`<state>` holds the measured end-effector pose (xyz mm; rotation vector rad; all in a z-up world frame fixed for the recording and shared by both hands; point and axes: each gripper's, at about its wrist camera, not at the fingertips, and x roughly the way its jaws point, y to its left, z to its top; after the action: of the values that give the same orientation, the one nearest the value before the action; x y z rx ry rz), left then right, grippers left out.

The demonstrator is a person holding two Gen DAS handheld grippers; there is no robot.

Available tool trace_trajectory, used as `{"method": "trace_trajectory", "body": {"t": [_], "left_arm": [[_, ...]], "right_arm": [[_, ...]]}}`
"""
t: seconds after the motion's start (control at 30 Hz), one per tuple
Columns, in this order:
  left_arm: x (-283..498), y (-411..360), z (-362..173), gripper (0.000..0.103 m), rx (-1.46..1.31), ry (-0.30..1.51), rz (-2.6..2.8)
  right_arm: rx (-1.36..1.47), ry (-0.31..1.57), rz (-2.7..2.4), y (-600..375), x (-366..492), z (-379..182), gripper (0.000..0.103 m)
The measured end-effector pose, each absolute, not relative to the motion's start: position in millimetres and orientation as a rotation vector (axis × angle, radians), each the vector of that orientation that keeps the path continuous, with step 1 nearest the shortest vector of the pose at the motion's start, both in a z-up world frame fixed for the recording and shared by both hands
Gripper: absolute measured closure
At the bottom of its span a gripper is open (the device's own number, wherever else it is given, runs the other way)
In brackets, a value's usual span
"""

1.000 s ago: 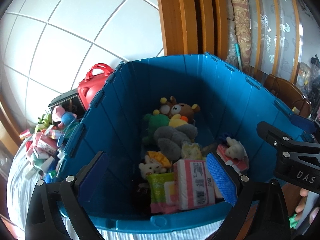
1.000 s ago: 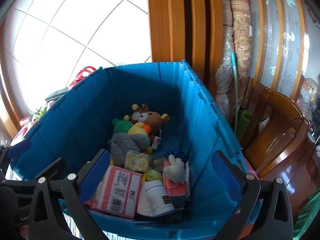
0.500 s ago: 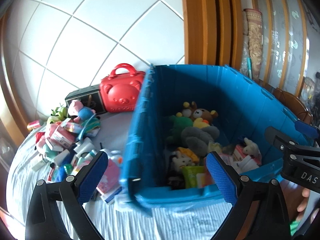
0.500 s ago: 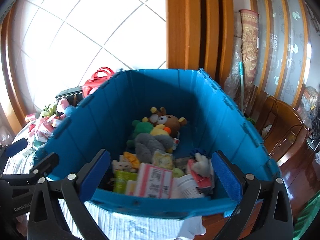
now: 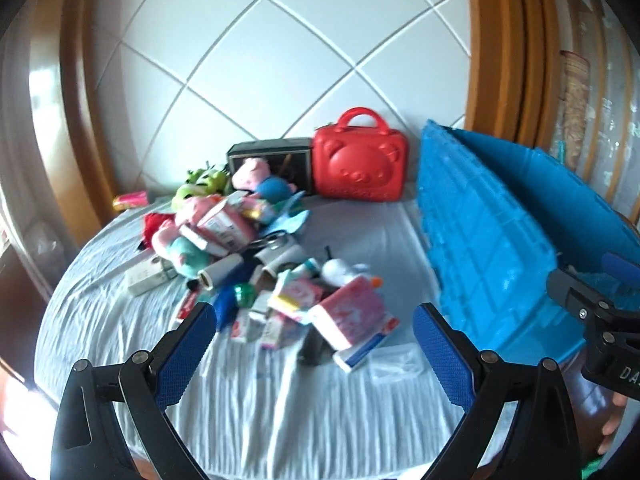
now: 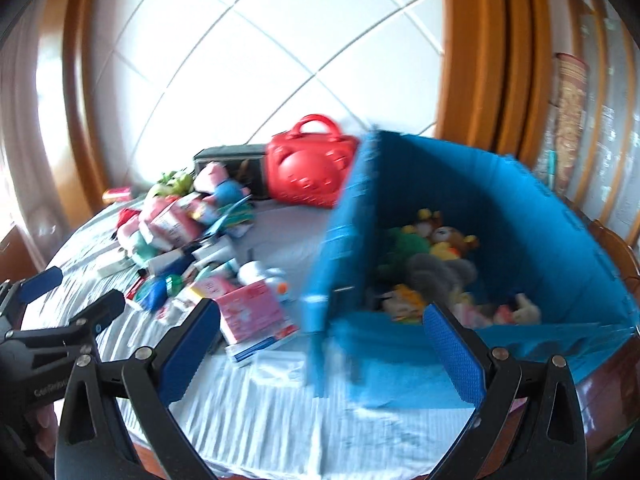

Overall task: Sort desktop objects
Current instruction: 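Move both tools back over the remaining pile on the bed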

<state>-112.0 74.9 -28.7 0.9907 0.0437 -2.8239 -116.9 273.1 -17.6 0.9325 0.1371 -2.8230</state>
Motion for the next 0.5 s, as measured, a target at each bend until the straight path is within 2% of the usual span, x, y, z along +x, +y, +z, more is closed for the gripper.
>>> {"method": "trace_trajectory", "body": {"t": [0.27, 0.5], "left_arm": [[-95.4, -44.2, -101.6, 0.003, 1.163, 0.108, -2.598], [-111.8, -90.7, -152.3, 0.003, 1.253, 0.194, -2.467]], "right_arm": [[1.015, 0.163, -2.667, 177.9, -121.9, -64.7, 0.0], [1.185, 0.222, -2.532, 135.6, -158.1, -126.3, 0.0]]}}
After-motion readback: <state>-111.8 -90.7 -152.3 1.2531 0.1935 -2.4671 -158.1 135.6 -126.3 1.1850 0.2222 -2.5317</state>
